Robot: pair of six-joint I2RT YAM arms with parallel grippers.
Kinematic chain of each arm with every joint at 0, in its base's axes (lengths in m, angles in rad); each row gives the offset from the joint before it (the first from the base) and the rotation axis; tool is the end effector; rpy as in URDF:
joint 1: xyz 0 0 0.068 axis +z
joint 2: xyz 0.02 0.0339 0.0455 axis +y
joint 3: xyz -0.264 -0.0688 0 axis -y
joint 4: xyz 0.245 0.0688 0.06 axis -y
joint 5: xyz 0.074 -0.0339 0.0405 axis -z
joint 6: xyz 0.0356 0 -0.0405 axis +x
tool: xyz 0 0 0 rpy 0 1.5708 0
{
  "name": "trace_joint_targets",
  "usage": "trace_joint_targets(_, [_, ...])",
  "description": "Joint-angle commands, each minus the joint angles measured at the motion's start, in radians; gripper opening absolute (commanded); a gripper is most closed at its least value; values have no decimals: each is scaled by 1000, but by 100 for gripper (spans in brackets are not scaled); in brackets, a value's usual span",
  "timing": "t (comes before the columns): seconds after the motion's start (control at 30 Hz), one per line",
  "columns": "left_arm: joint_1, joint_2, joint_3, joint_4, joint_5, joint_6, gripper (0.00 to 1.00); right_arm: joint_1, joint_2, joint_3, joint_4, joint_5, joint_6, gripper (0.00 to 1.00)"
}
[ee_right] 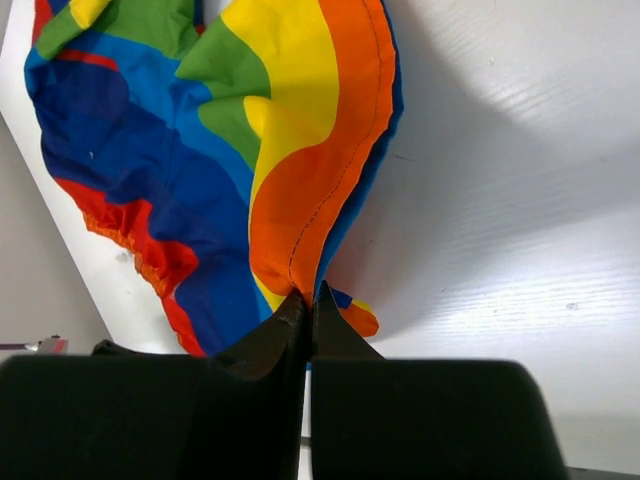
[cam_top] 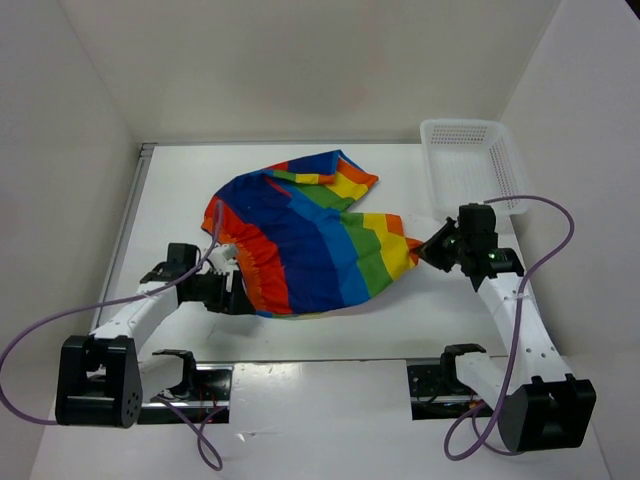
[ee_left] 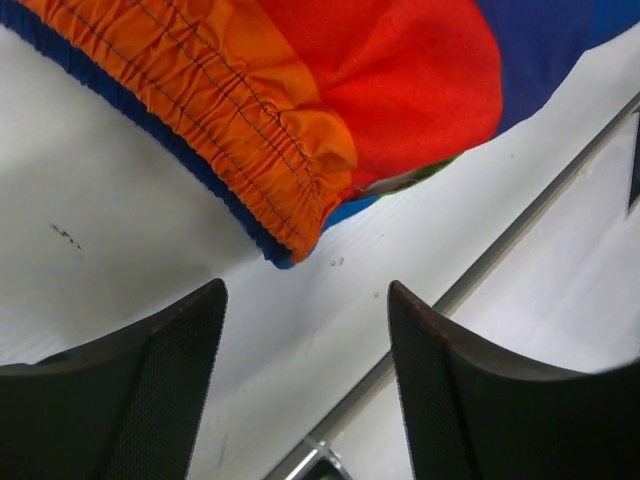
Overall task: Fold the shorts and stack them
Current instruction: Flatten the shorts out
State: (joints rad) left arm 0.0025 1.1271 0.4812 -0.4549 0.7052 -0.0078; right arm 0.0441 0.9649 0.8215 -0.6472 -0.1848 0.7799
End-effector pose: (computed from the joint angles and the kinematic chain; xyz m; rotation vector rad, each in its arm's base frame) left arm 0.1843 -0.0226 0.1622 0.2097 2.5285 -0.9316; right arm 0.1969 0.0152 0.2774 0.7873 2.2999 0.6062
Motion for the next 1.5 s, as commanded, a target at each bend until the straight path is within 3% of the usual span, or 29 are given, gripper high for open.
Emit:
trace_joint_targets(0.0, [-18,10,-22,111,31,8,71,25,-12,-50,37,-15,47,0])
trace_joint_targets(0.07, [-27,20,-44,165,31,8,61,36,-12,-70,46,-15,76,1])
trace_joint_targets(0.13, [-50,45,-44,191,22,8,61,75,-24,-126,60,-15,142,1])
trace_joint_targets(0.17, [-59,45,-56,191,22,8,72,92,-25,-152,75,-15,174,2])
trace_joint_targets(0.23, [-68,45,-90,222,22,8,80,154,-40,-229,102,-15,273,4])
trace_joint_targets(0.43, [-68,23,-124,191,13,8,83,189,-77,-285,141,11,328,8])
trace_joint_targets(0.5, [-68,23,-133,215,4,8,79,189,-88,-274,132,21,328,8])
trace_joint_targets(0.57, [-68,71,-148,252,4,8,73,189,-88,-274,132,21,328,8])
trace_joint_targets(0.67, [-68,157,-158,298,13,8,56,189,-100,-265,121,33,318,8])
trace_joint_targets(0.87, [-68,203,-32,237,-119,8,0,189,-132,-274,101,24,318,8])
trace_joint_targets(0.9, [-53,203,-1,198,-136,8,0,189,-132,-274,101,24,318,8])
trace_joint_targets(0.93, [-20,203,31,176,-165,8,0,189,-132,-274,101,24,318,10])
trace_joint_targets(1.1, [96,152,261,20,-231,8,0,198,-83,-285,101,24,309,75])
trace_joint_targets(1.17, [116,152,296,10,-187,8,0,208,-52,-285,92,34,309,80])
trace_joint_targets(1.47, [125,165,235,29,-151,8,0,338,113,-303,54,102,406,80])
